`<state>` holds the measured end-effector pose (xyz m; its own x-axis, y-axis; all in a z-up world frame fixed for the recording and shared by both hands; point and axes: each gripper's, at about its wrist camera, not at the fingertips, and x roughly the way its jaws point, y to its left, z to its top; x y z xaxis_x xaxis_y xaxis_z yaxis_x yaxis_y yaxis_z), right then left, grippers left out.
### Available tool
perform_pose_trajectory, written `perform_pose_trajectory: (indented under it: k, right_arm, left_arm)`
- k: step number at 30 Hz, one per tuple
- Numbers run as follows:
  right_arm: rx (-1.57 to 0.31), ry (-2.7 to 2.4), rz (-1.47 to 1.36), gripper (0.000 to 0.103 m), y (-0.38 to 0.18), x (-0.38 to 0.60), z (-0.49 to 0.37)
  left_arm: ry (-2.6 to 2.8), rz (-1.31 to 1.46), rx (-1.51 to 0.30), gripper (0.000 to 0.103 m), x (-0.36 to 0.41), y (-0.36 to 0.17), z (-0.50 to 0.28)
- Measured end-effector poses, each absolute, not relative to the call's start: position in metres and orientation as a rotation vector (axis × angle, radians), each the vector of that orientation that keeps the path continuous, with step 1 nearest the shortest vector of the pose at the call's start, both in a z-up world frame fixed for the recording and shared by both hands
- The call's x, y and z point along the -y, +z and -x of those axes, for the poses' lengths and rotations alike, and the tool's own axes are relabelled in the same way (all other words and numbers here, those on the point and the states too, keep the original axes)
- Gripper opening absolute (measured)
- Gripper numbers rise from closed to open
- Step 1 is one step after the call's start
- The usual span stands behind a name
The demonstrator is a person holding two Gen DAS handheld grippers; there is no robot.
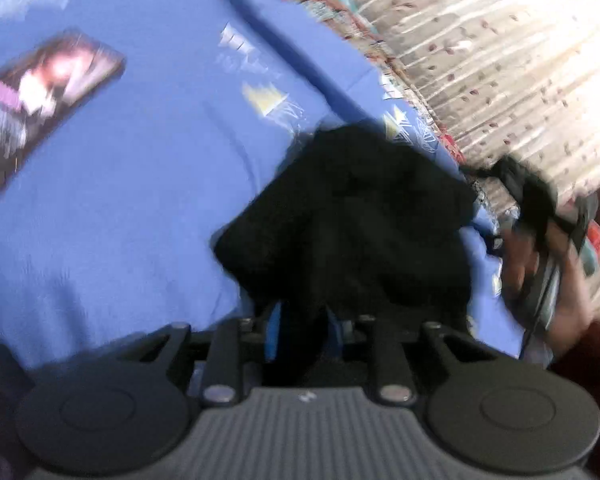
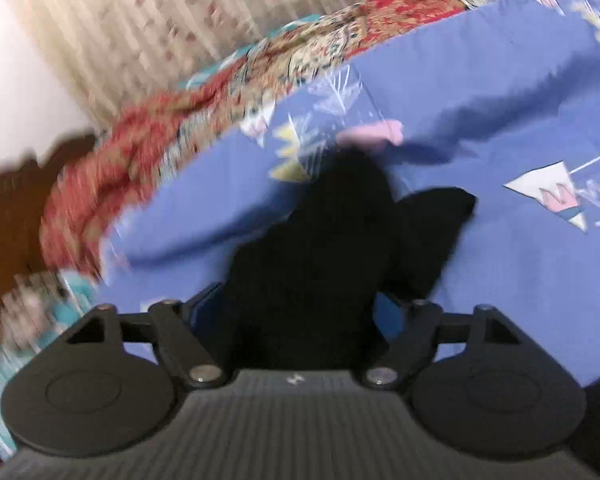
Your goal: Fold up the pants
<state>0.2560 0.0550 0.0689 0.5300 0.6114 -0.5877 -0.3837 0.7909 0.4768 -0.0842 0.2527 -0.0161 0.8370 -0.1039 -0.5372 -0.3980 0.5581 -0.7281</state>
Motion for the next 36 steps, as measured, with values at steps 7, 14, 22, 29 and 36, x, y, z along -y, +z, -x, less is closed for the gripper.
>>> perform_pose_trajectory:
  k: [7, 14, 22, 29, 36]
  right_arm:
    - [-0.766, 0.694, -0.185, 0.08, 0.058, 0.026, -0.21]
    - [-0.726, 0.64, -0.208, 0.08, 0.059, 0.144, -0.173]
    - [-0.889, 0.55, -0.353, 0.08, 0.019, 0.22, -0.152]
    - [-0.923, 0.578, -0.408, 0.079, 0.006, 0.199, -0.148]
    - [-0.91, 0.626, -0.372, 0.079, 0.009, 0.192, -0.14]
  left_arm:
    - [0.147, 0.991, -0.576, 0.059, -0.25, -0.016, 0.092]
    - [0.087, 1.279, -0.571, 0.09, -0.276, -0.038, 0.068]
    - [0.107, 1.419, -0.51, 0.075, -0.283, -0.055, 0.071]
    - [0.262, 1.133, -0.491, 0.01, -0.273, -0.012, 0.058]
    - [0.422, 0.909, -0.512, 0.018, -0.278, 0.018, 0.091]
